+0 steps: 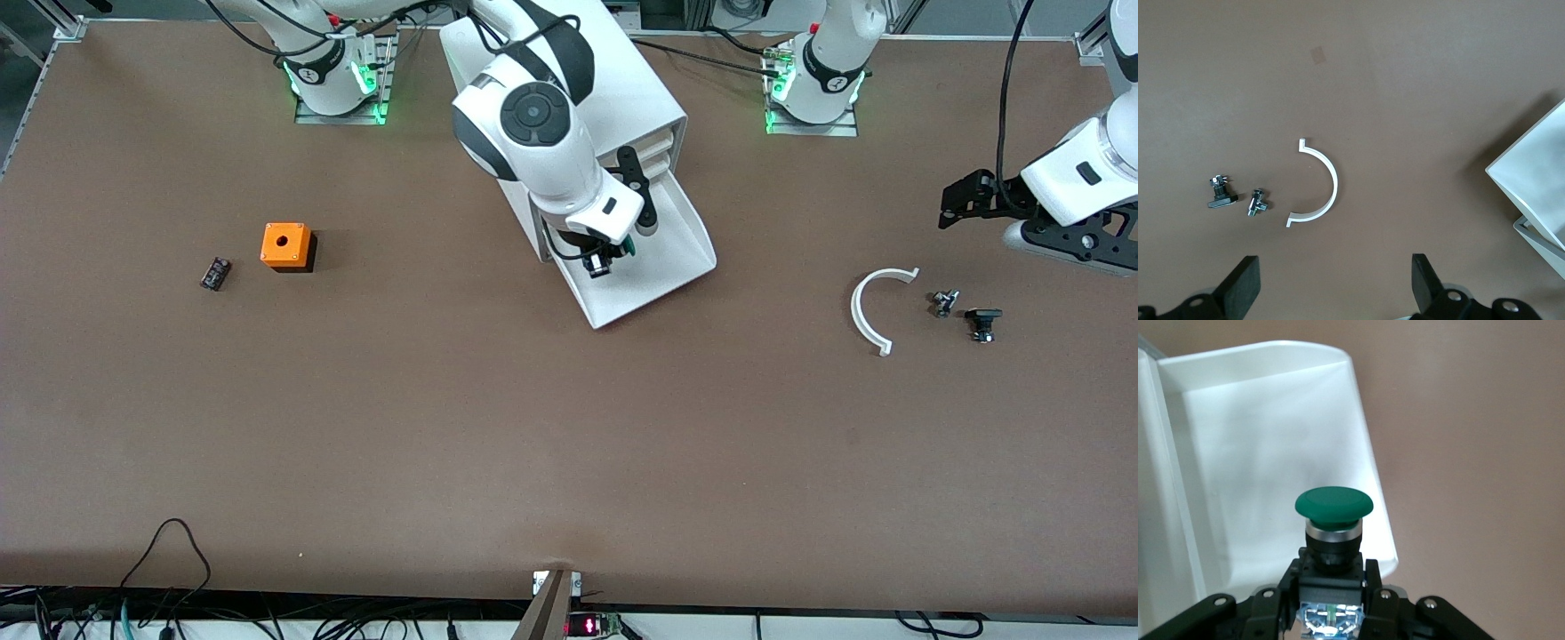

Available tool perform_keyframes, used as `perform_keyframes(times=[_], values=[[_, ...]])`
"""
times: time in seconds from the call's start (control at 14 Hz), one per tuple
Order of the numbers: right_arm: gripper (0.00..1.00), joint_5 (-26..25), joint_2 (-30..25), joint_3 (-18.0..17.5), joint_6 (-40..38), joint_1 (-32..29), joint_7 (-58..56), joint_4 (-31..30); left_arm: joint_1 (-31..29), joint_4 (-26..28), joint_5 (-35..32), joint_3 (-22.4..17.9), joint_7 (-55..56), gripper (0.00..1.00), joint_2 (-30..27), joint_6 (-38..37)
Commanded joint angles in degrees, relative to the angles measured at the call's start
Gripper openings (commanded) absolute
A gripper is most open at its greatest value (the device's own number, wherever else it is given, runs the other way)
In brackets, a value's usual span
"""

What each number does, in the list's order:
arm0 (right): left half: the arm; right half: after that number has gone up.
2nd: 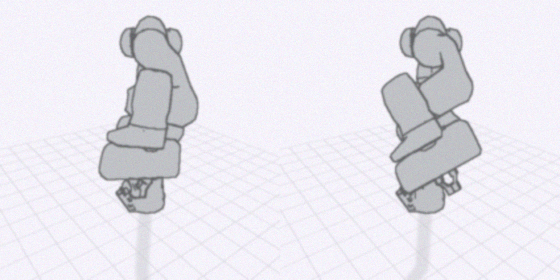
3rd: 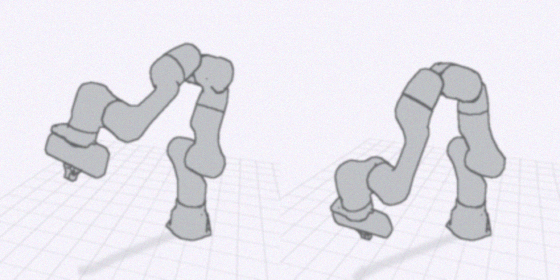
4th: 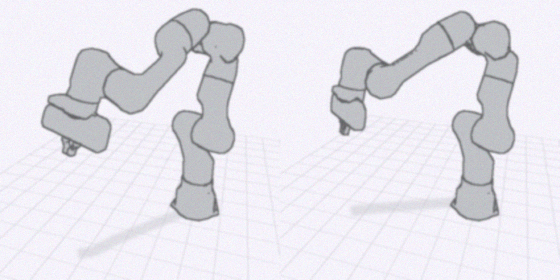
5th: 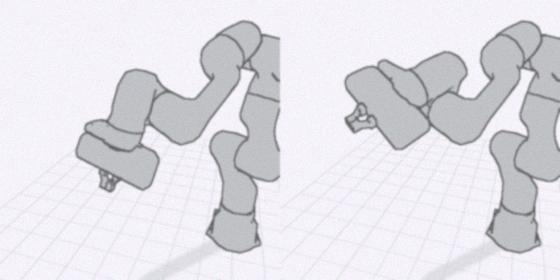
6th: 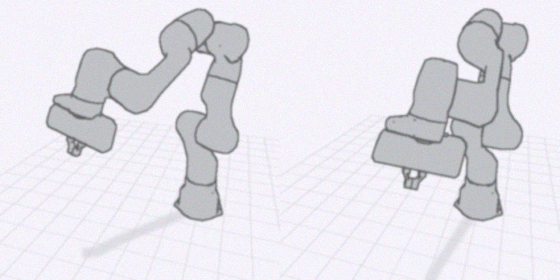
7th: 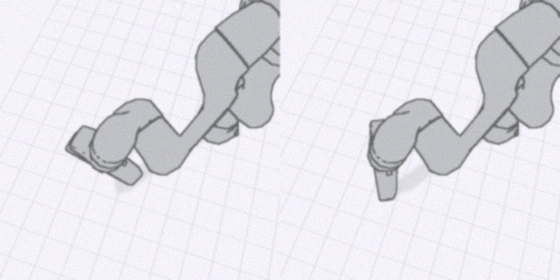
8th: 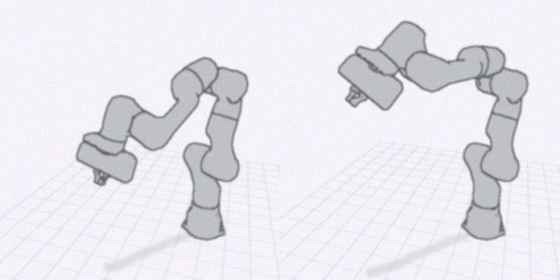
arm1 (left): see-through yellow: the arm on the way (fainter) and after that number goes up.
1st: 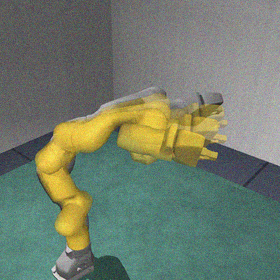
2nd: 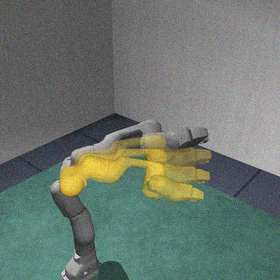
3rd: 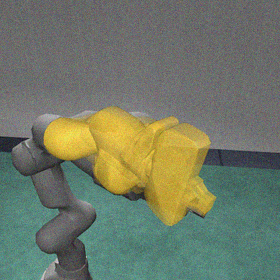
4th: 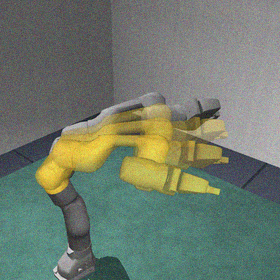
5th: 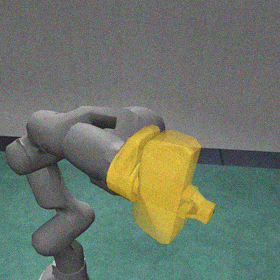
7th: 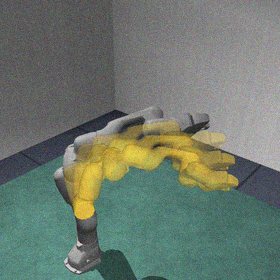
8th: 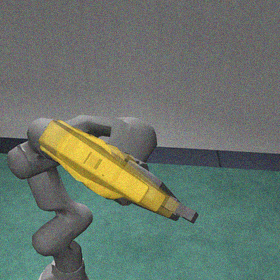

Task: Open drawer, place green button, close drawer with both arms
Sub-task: 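Lower the green button into the drawer and open the right gripper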

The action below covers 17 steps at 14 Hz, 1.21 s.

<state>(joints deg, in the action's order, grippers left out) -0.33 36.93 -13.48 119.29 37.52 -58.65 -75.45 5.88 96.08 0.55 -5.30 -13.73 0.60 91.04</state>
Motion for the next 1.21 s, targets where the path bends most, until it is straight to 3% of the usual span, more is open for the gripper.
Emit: perform_keyframes(times=[0.0, 0.43, 0.57, 0.93, 1.0, 1.07, 1.14], values=[[0.18, -2.47, 4.54, 0.56, 2.25, 2.72, -1.12, 2.59, -0.17, -2.04, -1.34, 0.12, 0.64, 1.00, 0.99, -1.74], [0.19, -7.22, 7.72, 1.62, 7.09, 6.06, 0.11, 1.02, 0.01, -2.12, -1.51, 0.29, 0.64, 1.00, 0.90, -1.74], [0.19, -7.31, 8.51, 3.54, 8.94, 7.82, 0.56, 0.05, -0.08, -2.12, -1.42, 0.20, 0.55, 1.00, 0.90, -1.65], [0.21, -9.69, 8.69, 4.78, 8.94, 9.67, 0.64, -1.27, -0.17, -2.12, -0.99, -0.06, 0.20, 1.00, 0.90, -1.74], [0.28, -9.69, 8.69, 4.78, 8.86, 9.85, 0.73, -1.36, -0.17, -2.12, -0.98, -0.06, 0.11, 1.00, 0.81, -1.83], [0.47, -9.51, 8.69, 4.87, 8.77, 9.94, 0.91, -1.54, -0.08, -2.30, -1.07, -0.06, 0.55, 1.00, 0.90, -1.74], [0.99, -9.43, 8.60, 4.78, 8.59, 9.85, 2.21, -1.54, -0.17, -2.65, -1.16, -0.06, 0.64, 1.00, 0.90, -1.83]])
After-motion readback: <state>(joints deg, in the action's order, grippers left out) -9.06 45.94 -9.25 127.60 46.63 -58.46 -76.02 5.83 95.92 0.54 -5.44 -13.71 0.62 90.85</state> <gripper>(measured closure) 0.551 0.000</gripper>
